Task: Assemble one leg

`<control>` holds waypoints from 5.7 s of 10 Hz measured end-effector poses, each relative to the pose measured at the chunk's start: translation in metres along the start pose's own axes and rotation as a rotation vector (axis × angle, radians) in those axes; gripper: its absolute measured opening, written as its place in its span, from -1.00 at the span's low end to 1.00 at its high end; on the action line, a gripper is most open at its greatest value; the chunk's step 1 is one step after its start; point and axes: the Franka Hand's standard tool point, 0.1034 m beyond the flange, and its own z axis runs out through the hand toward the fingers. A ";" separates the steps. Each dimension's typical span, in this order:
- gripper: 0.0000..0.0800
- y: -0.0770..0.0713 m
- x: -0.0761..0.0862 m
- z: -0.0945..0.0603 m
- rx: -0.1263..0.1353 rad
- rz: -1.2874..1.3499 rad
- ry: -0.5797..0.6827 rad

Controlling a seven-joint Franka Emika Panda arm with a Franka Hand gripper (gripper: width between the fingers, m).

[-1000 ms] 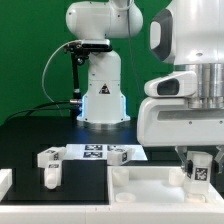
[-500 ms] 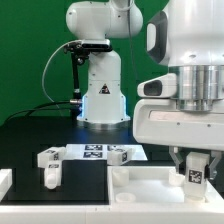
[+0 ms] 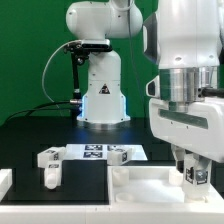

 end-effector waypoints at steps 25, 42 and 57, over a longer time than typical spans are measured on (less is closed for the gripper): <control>-0.28 0.001 -0.007 -0.001 -0.019 -0.006 0.008; -0.29 0.001 -0.014 0.001 -0.051 -0.631 0.034; 0.62 -0.001 -0.021 0.001 0.004 -0.683 0.038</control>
Offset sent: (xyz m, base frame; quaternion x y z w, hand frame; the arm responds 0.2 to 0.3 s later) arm -0.0220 0.0380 0.0030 -0.0086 -0.0904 -0.4198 0.9031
